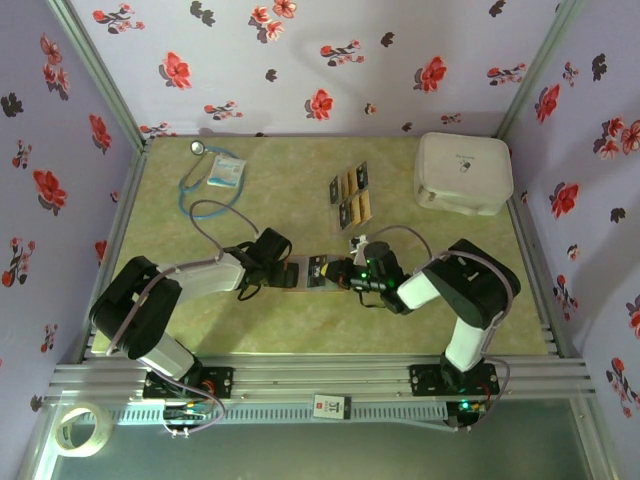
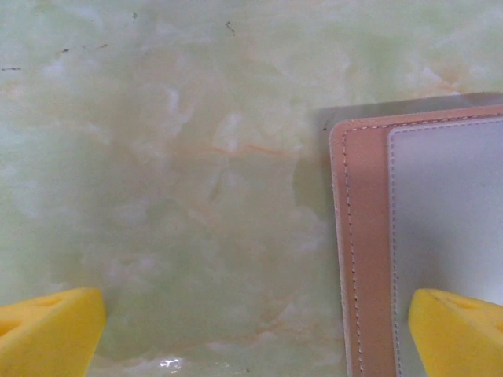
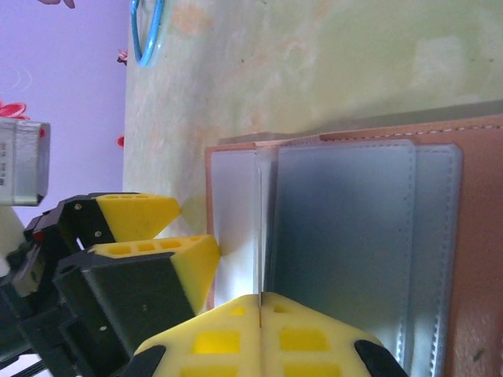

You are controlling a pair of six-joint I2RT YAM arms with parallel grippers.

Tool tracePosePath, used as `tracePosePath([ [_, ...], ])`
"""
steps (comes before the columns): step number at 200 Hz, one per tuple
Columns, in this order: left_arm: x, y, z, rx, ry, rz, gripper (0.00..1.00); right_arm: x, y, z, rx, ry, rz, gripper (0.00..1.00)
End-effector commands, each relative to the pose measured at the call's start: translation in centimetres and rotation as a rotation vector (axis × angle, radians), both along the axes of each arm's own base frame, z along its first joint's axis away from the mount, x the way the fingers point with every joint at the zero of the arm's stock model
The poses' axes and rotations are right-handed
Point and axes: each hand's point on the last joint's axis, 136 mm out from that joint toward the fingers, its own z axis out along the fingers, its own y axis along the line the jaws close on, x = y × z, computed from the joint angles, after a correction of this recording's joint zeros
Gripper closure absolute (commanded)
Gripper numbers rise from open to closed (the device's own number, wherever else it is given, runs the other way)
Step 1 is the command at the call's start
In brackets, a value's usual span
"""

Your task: Put the credit cards into the card holder

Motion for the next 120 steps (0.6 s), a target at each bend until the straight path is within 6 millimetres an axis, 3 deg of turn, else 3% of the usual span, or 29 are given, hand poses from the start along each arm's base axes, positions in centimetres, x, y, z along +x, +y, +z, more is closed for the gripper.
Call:
tracePosePath([
  [1,-0.8,2.0,-1.0,0.132,0.031,-0.009,0.0,0.3,-0.6,1.1,-0.007,-0.022,-0.019,1.0],
  [49,-0.6,1.5,-0.1,0.148,0.01,-0.032,0.0,0.5,-1.2,2.7,-0.051,-0.067,-0.023,1.0],
  [100,0.4,-0.3,3.8,0.073,-0.043,-0.054,0.0,0.5,-1.8,3.2,-0.074,-0.086,-0.036,1.0],
  [120,0.7,-0.7,4.5,0.066,-0.052,-0.068,0.0,0.6,-1.7,3.2,-0.071,-0.087,-0.036,1.0],
])
